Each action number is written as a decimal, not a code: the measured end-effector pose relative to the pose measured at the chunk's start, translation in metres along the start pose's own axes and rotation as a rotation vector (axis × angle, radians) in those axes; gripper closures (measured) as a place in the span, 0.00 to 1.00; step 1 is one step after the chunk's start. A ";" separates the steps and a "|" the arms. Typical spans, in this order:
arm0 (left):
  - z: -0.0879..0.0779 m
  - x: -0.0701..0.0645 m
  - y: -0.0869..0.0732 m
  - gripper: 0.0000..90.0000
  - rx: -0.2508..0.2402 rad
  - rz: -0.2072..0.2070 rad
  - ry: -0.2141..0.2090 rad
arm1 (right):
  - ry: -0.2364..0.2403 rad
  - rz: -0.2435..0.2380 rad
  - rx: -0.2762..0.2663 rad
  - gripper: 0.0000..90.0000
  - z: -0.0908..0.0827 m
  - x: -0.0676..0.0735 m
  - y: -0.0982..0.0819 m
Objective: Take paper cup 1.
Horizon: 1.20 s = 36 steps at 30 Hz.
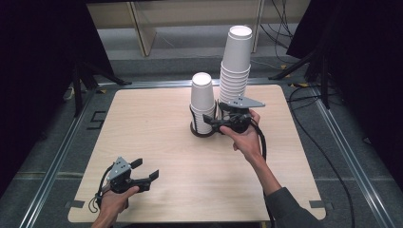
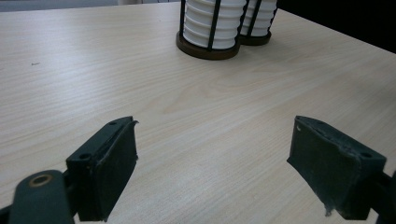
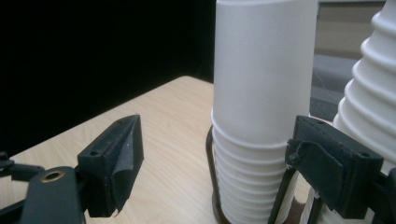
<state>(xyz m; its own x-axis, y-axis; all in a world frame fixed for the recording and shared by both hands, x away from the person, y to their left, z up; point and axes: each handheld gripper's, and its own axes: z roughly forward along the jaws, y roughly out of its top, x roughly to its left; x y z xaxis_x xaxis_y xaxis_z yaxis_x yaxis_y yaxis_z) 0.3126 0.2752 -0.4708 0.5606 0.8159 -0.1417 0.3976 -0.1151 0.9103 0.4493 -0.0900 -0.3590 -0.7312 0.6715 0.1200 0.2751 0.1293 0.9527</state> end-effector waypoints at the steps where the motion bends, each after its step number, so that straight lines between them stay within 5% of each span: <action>1: 0.000 0.000 0.000 0.16 0.000 0.000 0.000 | 0.013 0.020 0.001 0.21 0.001 0.001 0.001; 26: 0.002 0.000 -0.001 0.16 -0.001 -0.004 -0.001 | -0.043 0.024 -0.022 0.23 0.015 0.005 0.018; 36: 0.002 0.001 -0.001 0.16 -0.002 0.000 -0.001 | -0.118 0.021 -0.034 0.24 0.026 0.003 0.025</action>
<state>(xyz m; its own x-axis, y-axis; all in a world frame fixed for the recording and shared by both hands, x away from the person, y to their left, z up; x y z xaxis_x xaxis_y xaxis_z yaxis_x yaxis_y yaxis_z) 0.3139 0.2752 -0.4725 0.5613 0.8153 -0.1424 0.3961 -0.1136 0.9111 0.4703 -0.0656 -0.3422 -0.6460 0.7556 0.1084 0.2671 0.0907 0.9594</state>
